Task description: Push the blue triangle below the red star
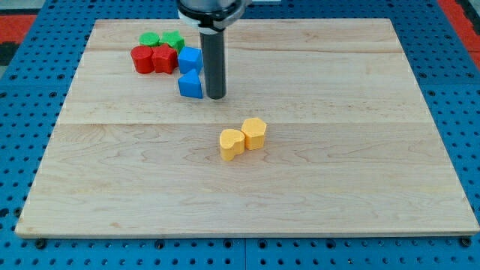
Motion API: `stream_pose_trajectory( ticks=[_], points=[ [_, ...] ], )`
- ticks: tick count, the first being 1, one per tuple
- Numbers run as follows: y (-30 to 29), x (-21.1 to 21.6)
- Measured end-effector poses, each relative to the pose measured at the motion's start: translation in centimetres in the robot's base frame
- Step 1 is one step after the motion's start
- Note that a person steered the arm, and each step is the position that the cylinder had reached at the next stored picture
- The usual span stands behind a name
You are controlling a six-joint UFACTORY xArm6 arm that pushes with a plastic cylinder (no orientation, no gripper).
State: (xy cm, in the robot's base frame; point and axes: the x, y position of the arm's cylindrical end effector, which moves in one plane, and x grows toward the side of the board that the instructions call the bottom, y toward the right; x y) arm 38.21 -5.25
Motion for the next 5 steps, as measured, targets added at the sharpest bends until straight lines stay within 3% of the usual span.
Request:
stream_pose_trajectory(
  ticks=[2,5],
  points=[
    [-5.6,-1.5],
    [-5.4,-3.5]
  ],
)
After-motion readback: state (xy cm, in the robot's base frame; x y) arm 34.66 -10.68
